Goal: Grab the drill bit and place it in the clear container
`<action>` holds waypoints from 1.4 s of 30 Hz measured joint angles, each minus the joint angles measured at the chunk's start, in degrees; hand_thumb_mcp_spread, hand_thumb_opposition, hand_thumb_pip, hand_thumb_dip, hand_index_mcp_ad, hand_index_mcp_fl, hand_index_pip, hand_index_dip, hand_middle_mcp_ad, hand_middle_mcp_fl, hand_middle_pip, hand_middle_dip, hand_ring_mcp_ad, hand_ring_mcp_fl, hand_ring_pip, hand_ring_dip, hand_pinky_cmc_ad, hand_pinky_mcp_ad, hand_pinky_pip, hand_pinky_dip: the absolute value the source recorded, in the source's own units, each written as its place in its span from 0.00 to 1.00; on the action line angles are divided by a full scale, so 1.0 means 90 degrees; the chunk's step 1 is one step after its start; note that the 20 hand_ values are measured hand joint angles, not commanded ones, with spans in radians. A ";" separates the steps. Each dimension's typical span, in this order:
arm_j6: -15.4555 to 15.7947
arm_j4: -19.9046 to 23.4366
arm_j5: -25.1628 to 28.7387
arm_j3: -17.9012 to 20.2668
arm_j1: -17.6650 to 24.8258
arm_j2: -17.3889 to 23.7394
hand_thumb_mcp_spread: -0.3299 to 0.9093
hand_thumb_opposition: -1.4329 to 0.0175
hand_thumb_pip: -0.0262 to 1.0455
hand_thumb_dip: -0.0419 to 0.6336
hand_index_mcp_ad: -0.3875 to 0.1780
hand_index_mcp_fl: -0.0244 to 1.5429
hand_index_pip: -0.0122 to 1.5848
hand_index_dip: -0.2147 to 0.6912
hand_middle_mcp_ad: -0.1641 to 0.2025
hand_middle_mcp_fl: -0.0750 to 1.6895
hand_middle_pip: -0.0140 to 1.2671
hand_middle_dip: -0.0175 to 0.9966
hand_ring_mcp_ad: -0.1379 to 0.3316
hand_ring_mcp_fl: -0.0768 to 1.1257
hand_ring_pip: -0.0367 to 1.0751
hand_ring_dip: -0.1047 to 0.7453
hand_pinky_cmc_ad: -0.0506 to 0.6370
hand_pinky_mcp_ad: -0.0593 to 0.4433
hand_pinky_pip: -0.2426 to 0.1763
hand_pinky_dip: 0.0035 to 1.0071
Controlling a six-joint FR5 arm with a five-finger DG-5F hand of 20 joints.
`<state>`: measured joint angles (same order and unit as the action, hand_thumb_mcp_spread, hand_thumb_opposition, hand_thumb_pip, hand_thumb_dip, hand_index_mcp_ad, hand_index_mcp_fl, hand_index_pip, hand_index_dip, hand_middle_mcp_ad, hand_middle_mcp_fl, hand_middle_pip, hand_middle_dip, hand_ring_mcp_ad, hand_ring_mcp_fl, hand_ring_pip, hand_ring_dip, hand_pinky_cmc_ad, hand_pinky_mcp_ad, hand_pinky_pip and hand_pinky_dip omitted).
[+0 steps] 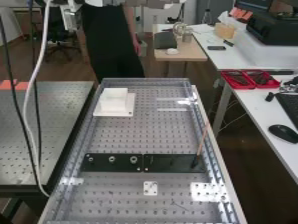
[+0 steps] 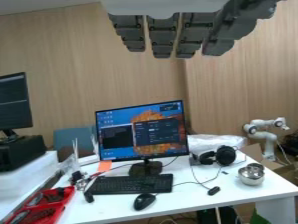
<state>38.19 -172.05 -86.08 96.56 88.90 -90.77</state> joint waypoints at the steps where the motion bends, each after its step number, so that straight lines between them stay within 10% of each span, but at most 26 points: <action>1: 0.0004 0.0110 0.0147 0.0101 0.0006 -0.0027 0.26 0.98 0.01 0.09 0.70 0.02 0.01 0.25 0.62 0.04 0.02 0.05 0.40 0.08 0.05 0.14 0.14 0.22 0.62 0.01; 13: -0.0564 0.1086 0.0871 0.0862 0.0029 -0.0842 0.35 0.56 0.25 0.08 0.84 0.05 0.05 0.25 0.70 0.06 0.11 0.05 0.76 0.08 0.11 0.11 0.36 0.46 0.47 0.09; 24: -0.1247 0.1808 0.1592 0.1205 0.0056 -0.1592 0.38 0.51 0.36 0.08 0.89 0.05 0.06 0.25 0.79 0.06 0.12 0.05 0.80 0.11 0.12 0.10 0.40 0.52 0.40 0.12; 42: -0.1675 0.3503 0.2707 0.1348 0.0040 -0.2518 0.53 0.45 0.55 0.28 0.78 0.32 0.06 0.63 0.79 0.16 0.11 0.09 0.80 0.09 0.13 0.10 0.41 0.52 0.40 0.13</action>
<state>23.11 -140.53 -61.72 108.69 89.26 -113.44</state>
